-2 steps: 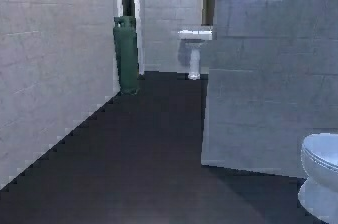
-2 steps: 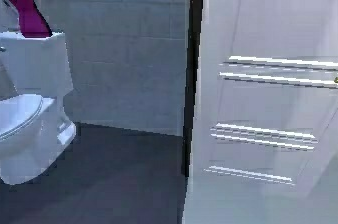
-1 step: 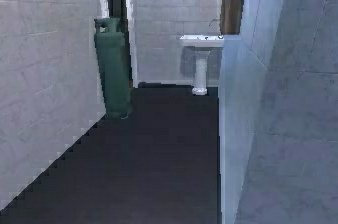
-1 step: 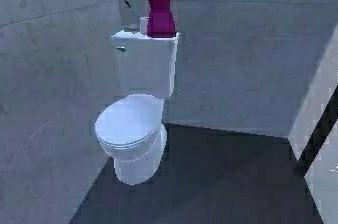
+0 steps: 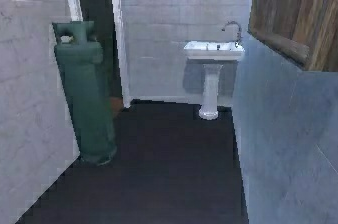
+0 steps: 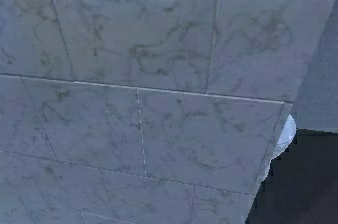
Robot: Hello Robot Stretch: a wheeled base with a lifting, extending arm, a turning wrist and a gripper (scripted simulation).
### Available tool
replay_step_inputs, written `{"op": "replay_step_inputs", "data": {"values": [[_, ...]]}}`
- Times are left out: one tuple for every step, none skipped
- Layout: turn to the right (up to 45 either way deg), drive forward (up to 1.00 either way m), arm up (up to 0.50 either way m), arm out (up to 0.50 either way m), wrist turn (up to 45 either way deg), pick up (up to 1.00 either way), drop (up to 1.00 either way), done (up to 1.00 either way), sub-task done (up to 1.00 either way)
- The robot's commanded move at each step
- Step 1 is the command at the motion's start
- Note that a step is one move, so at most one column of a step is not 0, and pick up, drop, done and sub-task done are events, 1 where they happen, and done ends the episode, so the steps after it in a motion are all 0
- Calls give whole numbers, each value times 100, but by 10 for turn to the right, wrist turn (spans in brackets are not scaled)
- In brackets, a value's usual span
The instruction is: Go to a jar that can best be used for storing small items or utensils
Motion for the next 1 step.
{"op": "replay_step_inputs", "data": {"values": [[-30, 0, 0, 0, 0, 0, 0, 0, 0]]}}
